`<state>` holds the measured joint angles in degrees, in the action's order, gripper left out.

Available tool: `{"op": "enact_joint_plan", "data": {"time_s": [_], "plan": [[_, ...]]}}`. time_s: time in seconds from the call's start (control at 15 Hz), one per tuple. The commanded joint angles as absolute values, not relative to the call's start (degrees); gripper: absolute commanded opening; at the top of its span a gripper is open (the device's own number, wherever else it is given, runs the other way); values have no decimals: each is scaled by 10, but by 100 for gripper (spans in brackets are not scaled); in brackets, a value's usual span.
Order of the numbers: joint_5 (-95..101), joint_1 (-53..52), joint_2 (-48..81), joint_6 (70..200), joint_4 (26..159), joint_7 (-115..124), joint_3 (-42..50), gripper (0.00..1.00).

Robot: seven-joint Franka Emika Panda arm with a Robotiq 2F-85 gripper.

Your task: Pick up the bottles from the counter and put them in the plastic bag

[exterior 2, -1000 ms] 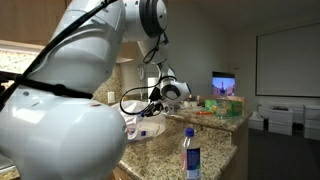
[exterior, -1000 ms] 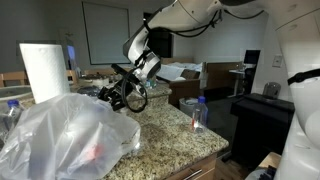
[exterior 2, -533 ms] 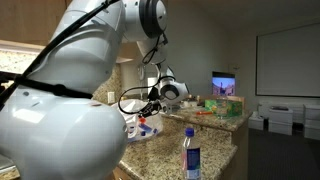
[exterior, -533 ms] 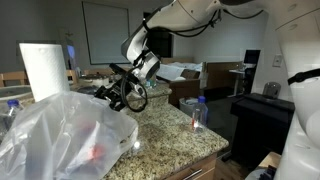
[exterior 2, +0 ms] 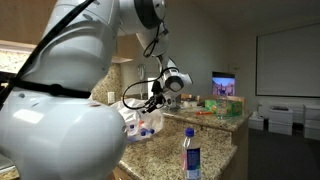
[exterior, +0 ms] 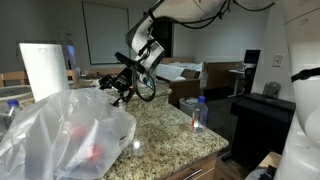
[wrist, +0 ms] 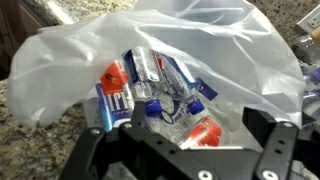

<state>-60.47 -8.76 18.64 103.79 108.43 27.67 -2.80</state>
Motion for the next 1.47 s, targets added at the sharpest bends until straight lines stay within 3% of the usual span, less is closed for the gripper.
{"op": "enact_joint_plan", "data": {"time_s": [0.0,0.67,1.2,1.4], "plan": [[-567,-63,148,996,1098,282,-13,100],[-298,9,46,843,1051,224,49,100],[-52,22,-129,903,1169,270,32,100],[-55,27,-112,886,1143,261,30,100]]}}
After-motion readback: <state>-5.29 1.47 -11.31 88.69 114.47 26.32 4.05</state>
